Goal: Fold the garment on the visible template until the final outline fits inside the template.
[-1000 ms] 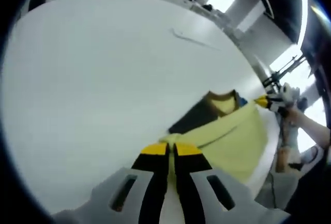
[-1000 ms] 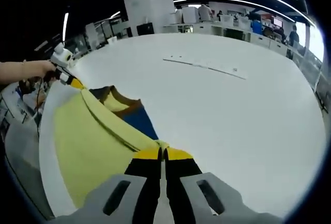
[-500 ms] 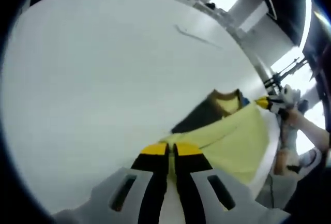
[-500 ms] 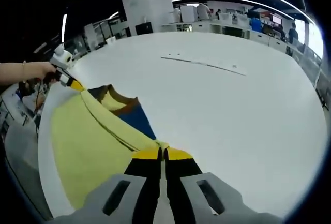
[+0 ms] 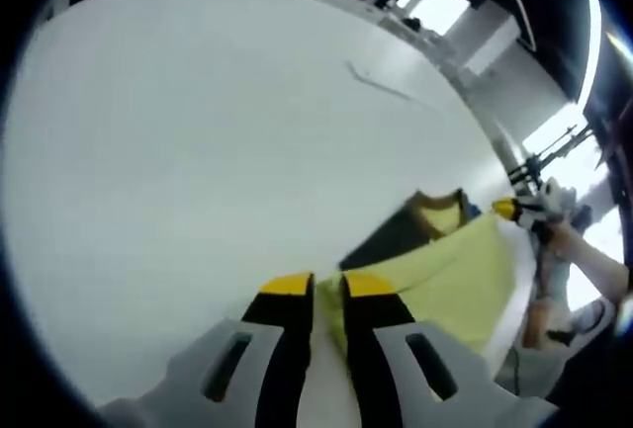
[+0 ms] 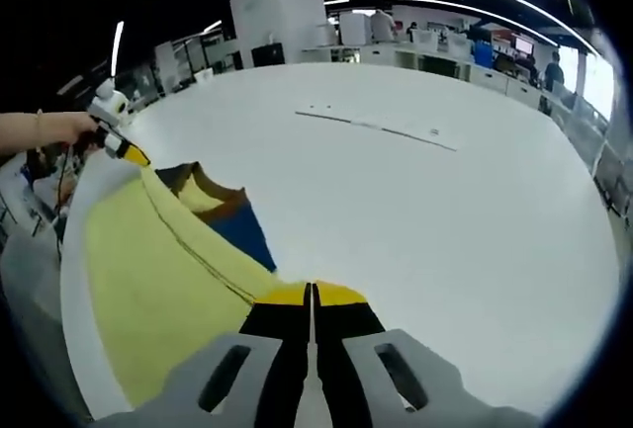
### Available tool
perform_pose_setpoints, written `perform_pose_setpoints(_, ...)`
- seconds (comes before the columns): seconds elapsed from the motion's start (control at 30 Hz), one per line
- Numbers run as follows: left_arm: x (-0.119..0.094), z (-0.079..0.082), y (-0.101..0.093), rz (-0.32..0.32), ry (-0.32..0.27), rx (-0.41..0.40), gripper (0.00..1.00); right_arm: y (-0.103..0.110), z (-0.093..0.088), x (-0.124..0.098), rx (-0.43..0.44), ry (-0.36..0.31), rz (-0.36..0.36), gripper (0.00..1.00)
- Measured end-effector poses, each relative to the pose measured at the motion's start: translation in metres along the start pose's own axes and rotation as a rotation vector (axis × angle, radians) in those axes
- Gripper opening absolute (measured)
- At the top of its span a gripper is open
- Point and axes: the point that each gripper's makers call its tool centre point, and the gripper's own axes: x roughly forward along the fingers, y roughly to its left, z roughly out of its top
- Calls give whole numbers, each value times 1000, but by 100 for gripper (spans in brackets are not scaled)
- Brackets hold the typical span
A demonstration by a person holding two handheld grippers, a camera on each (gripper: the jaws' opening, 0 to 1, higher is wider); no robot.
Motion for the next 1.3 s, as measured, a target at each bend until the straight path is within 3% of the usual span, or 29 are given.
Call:
perform_pose_setpoints(0.13, -5, 7, 3, 15, -36, 6, 9, -5, 4, -6, -31, -11, -21, 1)
perform_pose_setpoints(0.27, -11, 12, -2, 22, -71, 42, 11, -10, 11, -14, -191, -22, -57, 1)
perform_pose_setpoints(0.3, -13, 12, -4, 27, -78, 61, 11, -11, 10, -17, -242, -2, -71, 2)
perform_pose_setpoints(0.43, -17, 12, -7, 54, -93, 157, 14, -3, 11, -21, -276, -4, -64, 6)
perform_pose_setpoints(0.53, -19, 8, -8, 92, -84, 294, 17, 2, 11, -22, -316, 3, -68, 11)
perform_pose_setpoints(0.67, -21, 7, -12, 129, -94, 397, 21, 12, 10, -22, -392, 14, -56, 18)
perform_pose_setpoints(0.77, -20, 9, -12, 176, -108, 574, 29, 21, 7, -20, -435, 30, -36, 16)
perform_pose_setpoints(1.3, -6, -8, -18, 134, -80, 599, 25, 33, -11, -7, -481, 74, -13, 19)
